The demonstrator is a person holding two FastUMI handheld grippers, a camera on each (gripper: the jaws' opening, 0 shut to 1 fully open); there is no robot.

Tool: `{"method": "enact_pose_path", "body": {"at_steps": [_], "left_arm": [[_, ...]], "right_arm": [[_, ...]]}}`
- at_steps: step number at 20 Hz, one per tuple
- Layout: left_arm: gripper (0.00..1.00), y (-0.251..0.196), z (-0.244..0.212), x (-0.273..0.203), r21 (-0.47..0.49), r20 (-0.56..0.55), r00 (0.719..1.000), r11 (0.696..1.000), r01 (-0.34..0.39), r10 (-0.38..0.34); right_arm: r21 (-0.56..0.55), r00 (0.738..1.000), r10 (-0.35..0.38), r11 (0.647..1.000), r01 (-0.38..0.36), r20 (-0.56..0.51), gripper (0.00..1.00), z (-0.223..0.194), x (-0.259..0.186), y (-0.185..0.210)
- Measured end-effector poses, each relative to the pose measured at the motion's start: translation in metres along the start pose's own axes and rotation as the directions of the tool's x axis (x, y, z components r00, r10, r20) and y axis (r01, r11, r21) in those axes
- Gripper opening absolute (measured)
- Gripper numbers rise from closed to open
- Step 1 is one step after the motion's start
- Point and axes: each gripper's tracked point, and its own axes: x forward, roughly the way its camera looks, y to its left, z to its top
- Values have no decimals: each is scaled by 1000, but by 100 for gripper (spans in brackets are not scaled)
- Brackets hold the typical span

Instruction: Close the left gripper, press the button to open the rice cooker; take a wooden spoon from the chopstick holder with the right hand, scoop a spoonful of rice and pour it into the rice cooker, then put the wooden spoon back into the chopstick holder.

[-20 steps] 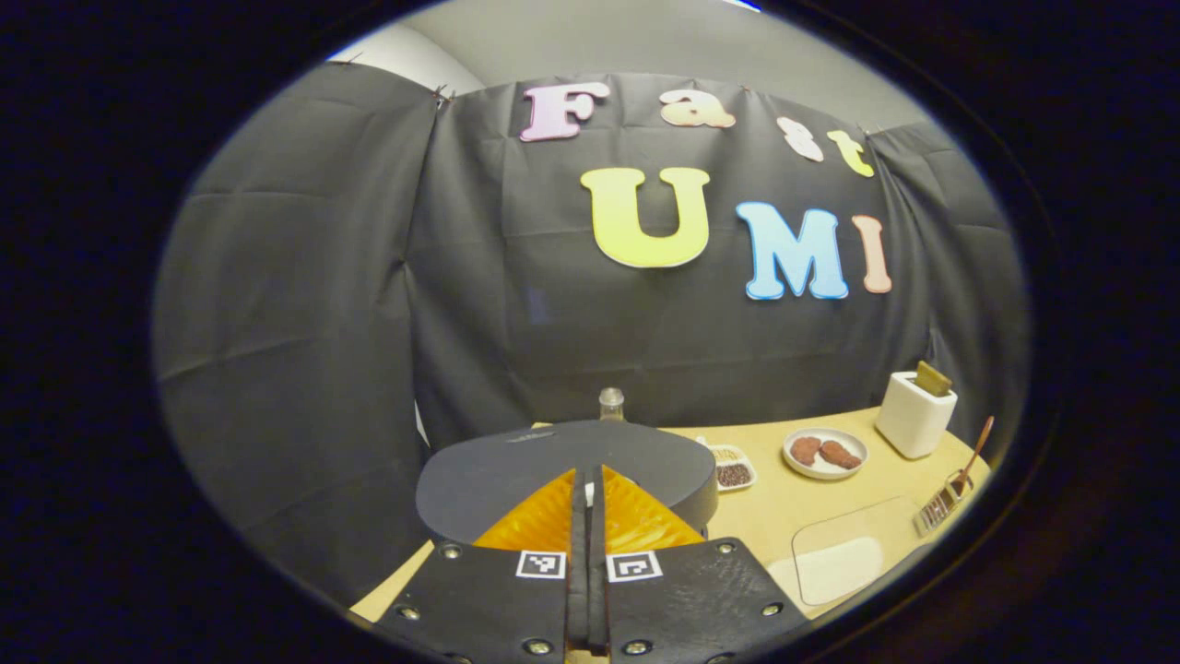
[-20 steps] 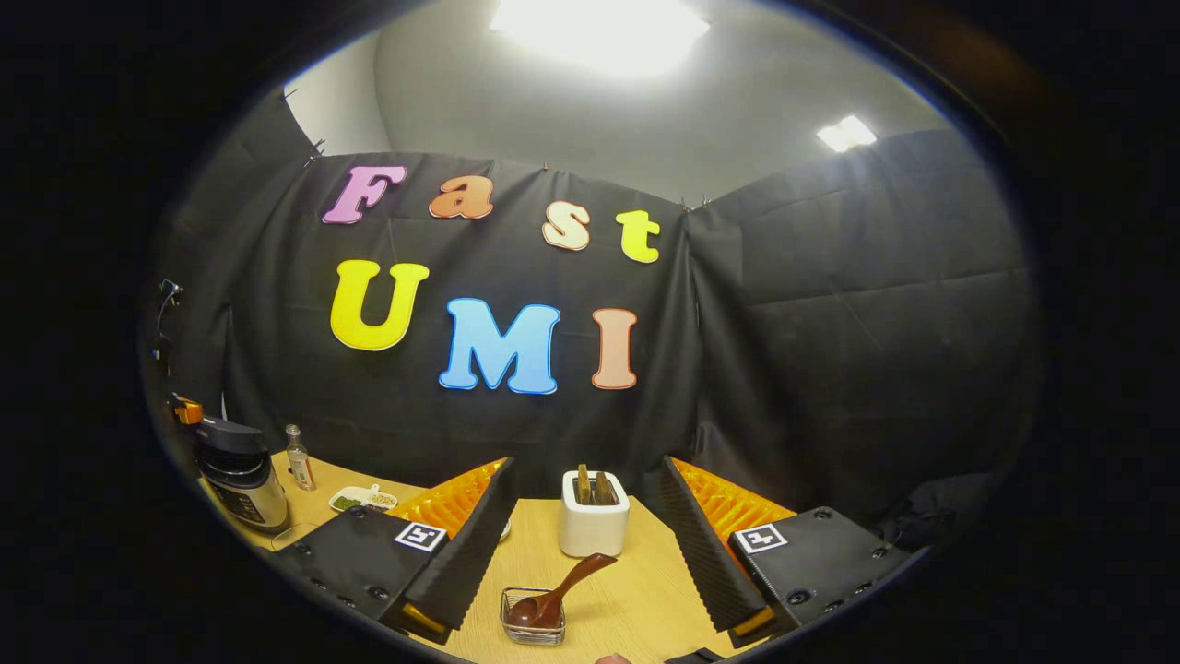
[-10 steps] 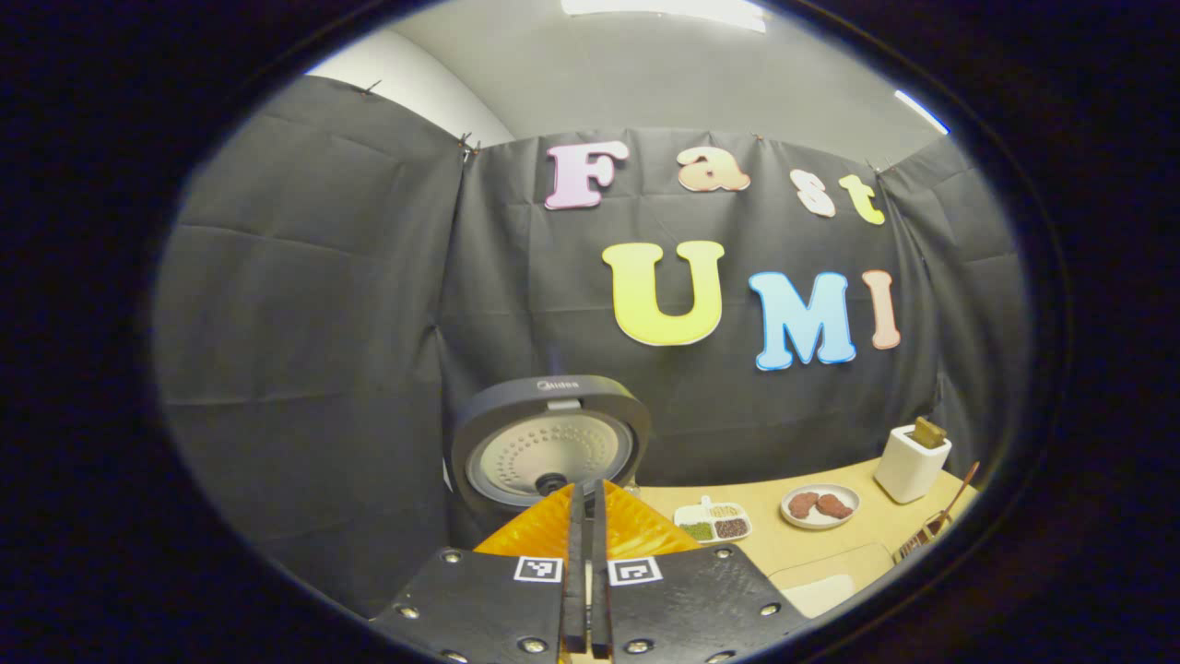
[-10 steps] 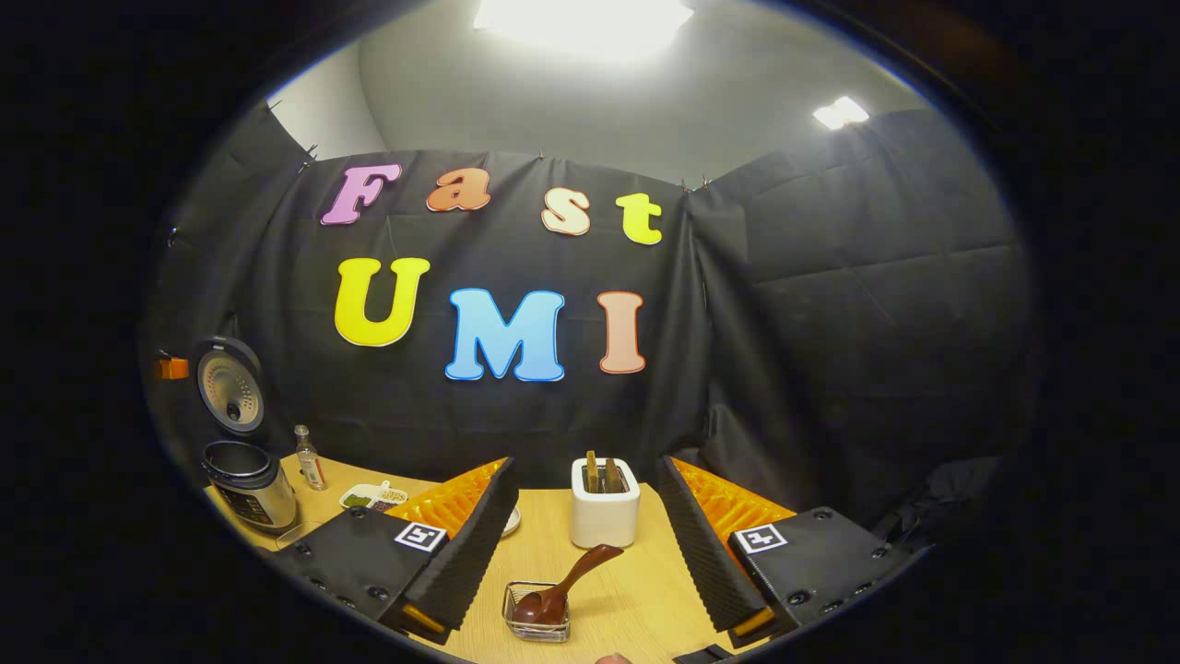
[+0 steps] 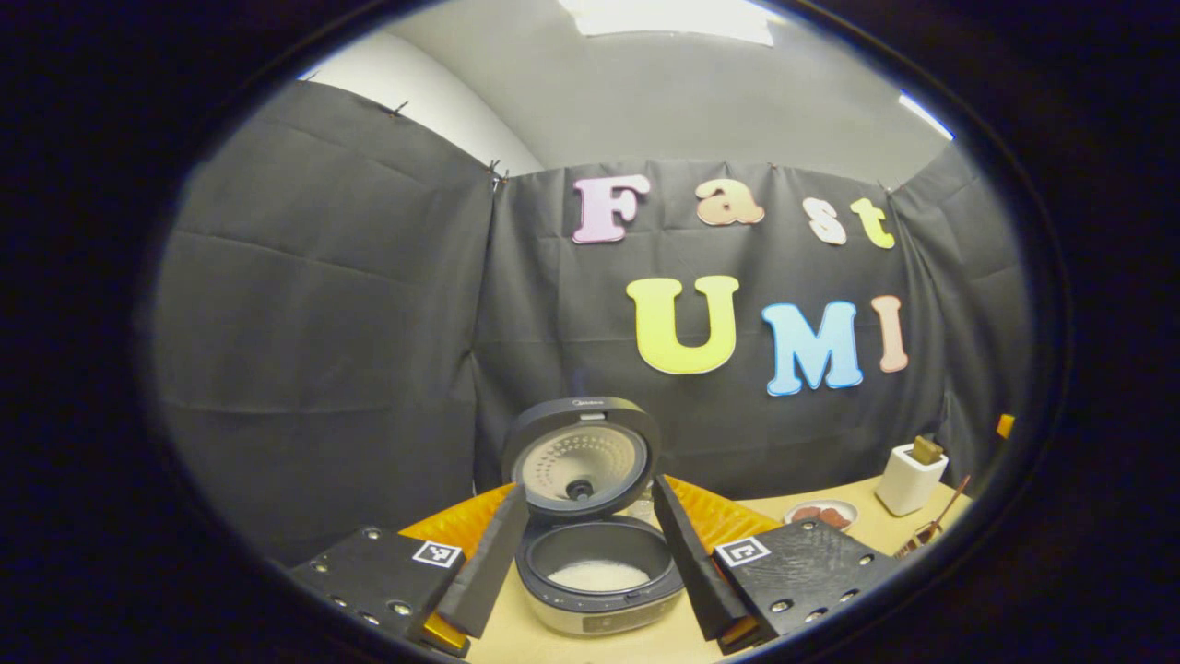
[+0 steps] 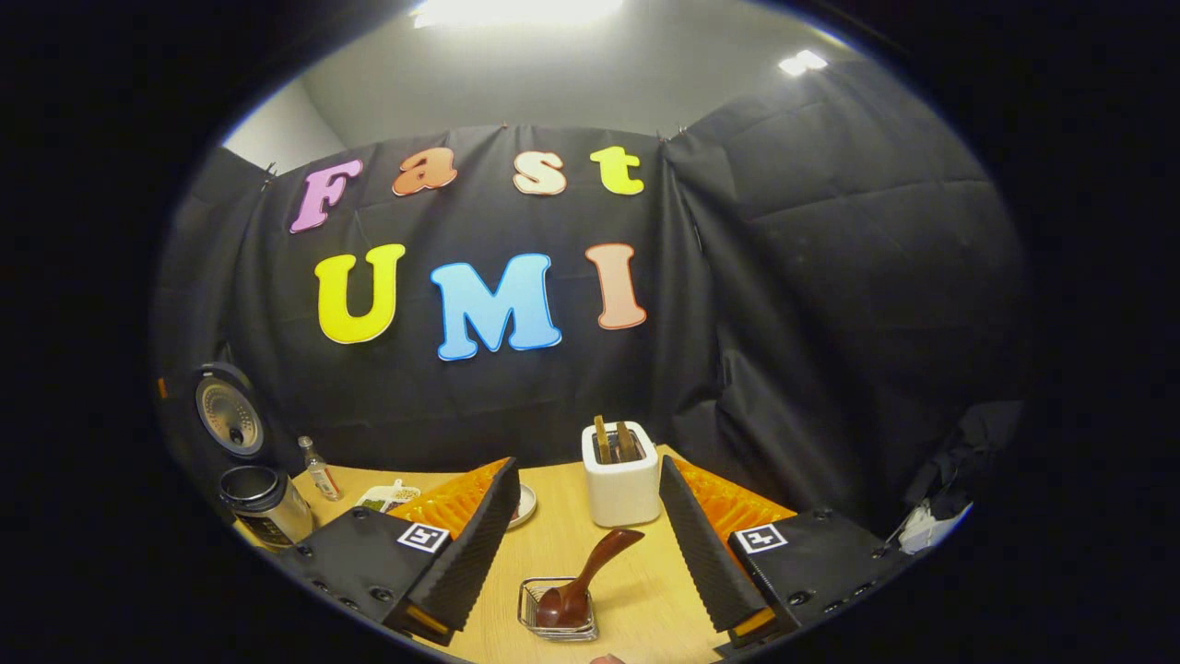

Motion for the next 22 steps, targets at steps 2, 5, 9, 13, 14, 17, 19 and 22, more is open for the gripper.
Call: {"method": "enact_pose_path", "body": {"at_steps": [2,5,9,13,14,17,19,22], "left_arm": [[83,5,4,-11,26,6,1000,1000,-12,12],[84,11,6,-24,36,13,1000,999,-26,26],[83,20,6,-38,35,7,999,998,-53,53],[83,35,2,-51,50,-11,996,995,-92,93],[83,39,1,-54,51,-17,995,994,-102,103],[84,48,-2,-62,57,-26,991,990,-128,130],[83,54,-2,-67,65,-27,989,988,-141,143],[83,61,-6,-72,68,-36,986,985,-159,161]], "right_arm": [[41,999,-5,999,8,-54,96,-14,11,-5],[86,992,-9,996,19,-125,98,-36,29,-10],[120,976,-11,992,38,-218,98,-67,45,-15],[134,954,12,991,29,-299,98,-97,54,-11],[131,948,14,991,29,-317,93,-103,57,-10],[120,928,12,992,35,-371,92,-124,61,-8],[147,911,26,988,38,-412,96,-141,58,-7],[171,888,38,984,46,-458,87,-158,56,-7]]}}
